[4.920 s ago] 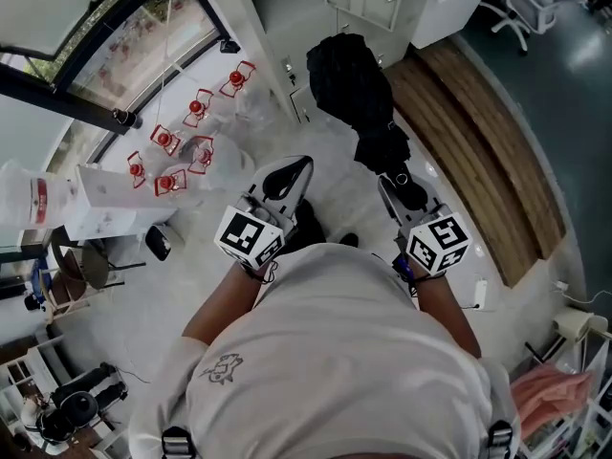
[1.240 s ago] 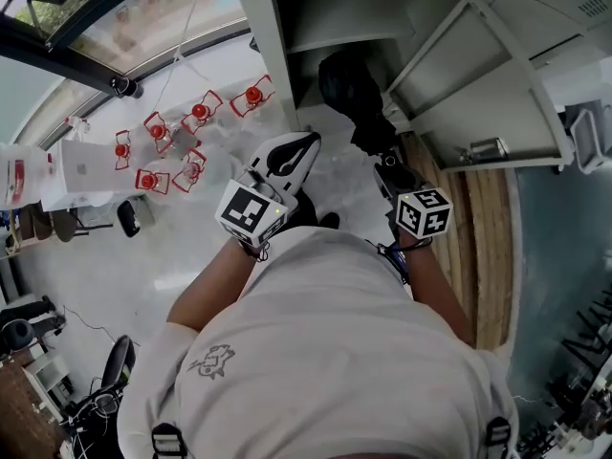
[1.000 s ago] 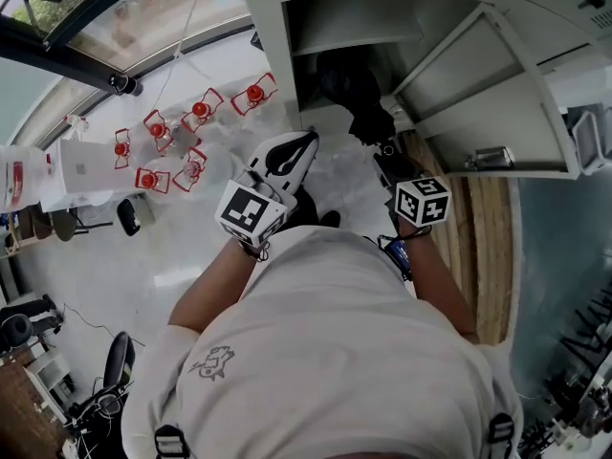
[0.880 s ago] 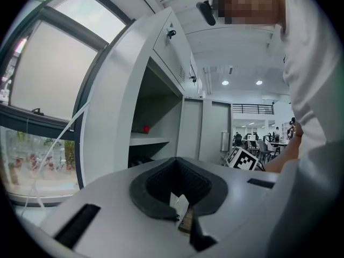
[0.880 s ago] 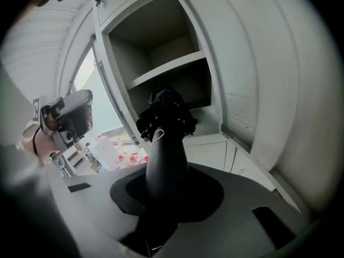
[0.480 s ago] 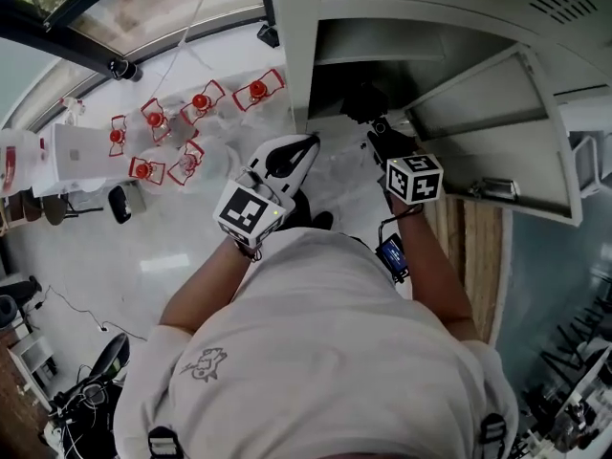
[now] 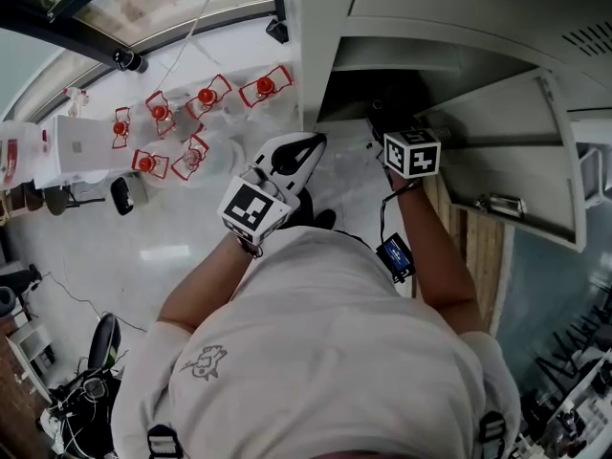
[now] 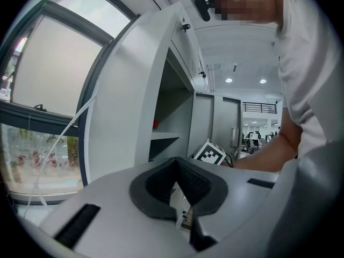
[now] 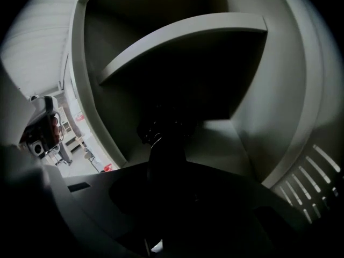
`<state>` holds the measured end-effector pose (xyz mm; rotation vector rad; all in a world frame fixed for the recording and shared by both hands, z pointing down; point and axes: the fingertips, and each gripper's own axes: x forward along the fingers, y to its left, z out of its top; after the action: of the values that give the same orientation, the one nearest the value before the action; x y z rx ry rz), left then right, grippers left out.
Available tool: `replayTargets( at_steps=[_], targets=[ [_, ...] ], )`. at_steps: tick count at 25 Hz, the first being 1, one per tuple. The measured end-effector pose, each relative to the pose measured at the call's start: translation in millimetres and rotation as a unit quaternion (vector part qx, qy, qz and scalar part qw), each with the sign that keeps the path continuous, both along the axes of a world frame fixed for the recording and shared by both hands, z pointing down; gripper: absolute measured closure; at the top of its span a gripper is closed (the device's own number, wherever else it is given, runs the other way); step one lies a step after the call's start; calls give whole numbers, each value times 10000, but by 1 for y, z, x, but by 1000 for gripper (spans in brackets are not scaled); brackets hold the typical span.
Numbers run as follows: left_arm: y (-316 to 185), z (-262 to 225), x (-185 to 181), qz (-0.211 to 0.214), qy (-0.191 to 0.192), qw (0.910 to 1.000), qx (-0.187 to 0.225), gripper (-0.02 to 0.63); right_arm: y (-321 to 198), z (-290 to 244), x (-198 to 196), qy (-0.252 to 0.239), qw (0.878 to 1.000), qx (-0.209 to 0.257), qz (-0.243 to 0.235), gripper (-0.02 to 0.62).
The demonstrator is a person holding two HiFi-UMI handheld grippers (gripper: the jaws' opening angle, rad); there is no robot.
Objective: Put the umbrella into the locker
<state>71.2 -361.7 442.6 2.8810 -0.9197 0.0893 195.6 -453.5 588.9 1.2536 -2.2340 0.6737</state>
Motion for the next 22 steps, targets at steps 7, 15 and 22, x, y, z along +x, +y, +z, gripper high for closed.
replayTargets(
  at_steps=[7,15,22],
  targets=[
    [-3,-1,0,83,-51,10000,22,595,-29,7,-5,89,9999,-53,68,471],
    [-3,-3,-6,123,-108,9998,61,595,-54,16,-16,227,9997,-86,16,469],
    [-5,3,-12,61,-128,9999,-16,595,-63,20,-19,265,9996,-131,39,469]
  ],
)
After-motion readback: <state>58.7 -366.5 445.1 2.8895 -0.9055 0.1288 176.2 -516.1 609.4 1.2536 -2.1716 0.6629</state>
